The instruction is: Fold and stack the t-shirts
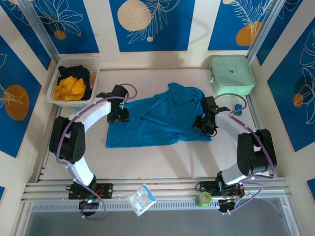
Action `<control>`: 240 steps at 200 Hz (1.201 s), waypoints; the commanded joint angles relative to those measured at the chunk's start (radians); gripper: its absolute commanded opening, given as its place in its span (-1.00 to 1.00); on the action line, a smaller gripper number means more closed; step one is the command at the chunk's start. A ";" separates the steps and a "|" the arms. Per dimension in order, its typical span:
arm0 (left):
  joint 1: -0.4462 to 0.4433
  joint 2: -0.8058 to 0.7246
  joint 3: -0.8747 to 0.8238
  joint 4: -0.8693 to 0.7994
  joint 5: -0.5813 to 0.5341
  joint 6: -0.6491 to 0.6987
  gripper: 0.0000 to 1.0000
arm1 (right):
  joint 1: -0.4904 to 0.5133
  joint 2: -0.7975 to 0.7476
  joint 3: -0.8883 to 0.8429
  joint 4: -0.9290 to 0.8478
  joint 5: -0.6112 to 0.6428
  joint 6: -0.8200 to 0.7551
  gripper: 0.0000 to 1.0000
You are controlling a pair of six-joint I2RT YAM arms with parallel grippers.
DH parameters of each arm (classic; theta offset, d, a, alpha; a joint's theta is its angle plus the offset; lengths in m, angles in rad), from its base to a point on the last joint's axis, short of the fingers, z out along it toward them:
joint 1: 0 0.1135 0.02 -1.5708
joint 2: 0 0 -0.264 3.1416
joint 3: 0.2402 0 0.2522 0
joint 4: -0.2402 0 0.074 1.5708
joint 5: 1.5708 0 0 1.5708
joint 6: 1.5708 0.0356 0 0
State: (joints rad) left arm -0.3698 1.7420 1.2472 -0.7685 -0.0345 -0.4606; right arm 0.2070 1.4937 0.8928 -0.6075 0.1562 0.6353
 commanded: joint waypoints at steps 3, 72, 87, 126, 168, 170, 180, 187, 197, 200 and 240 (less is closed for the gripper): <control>-0.009 0.017 -0.028 0.070 0.099 -0.074 -0.24 | 0.004 -0.038 0.010 -0.028 -0.015 -0.011 -0.92; -0.034 0.098 -0.022 0.097 0.035 -0.109 -0.40 | 0.003 -0.049 -0.017 -0.017 -0.017 -0.014 -0.92; -0.034 0.113 -0.017 0.097 0.033 -0.107 -0.40 | 0.001 -0.049 -0.020 -0.015 -0.018 -0.014 -0.93; -0.033 0.139 -0.013 0.112 0.024 -0.105 -0.42 | 0.001 -0.046 -0.020 -0.008 -0.024 -0.013 -0.93; -0.034 0.143 0.007 0.117 0.021 -0.107 -0.51 | 0.001 -0.045 -0.023 -0.006 -0.026 -0.013 -0.94; -0.033 0.143 0.009 0.115 0.021 -0.107 -0.51 | 0.001 -0.046 -0.023 -0.006 -0.026 -0.014 -0.94; -0.033 0.141 0.015 0.114 0.021 -0.107 -0.53 | 0.001 -0.043 -0.023 -0.005 -0.026 -0.013 -0.94; -0.033 0.138 0.020 0.110 0.022 -0.106 -0.55 | 0.001 -0.041 -0.023 -0.003 -0.027 -0.013 -0.94; -0.034 0.135 0.024 0.107 0.021 -0.106 -0.57 | 0.000 -0.040 -0.023 -0.002 -0.029 -0.013 -0.94; -0.034 0.134 0.027 0.106 0.019 -0.105 -0.58 | 0.001 -0.038 -0.024 -0.001 -0.030 -0.012 -0.94; -0.033 0.128 0.040 0.094 0.004 -0.101 -0.66 | 0.002 -0.033 -0.024 0.003 -0.035 -0.012 -0.95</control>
State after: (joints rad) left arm -0.3988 1.8698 1.2587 -0.6575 -0.0078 -0.5529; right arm 0.2070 1.4624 0.8822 -0.6060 0.1486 0.6319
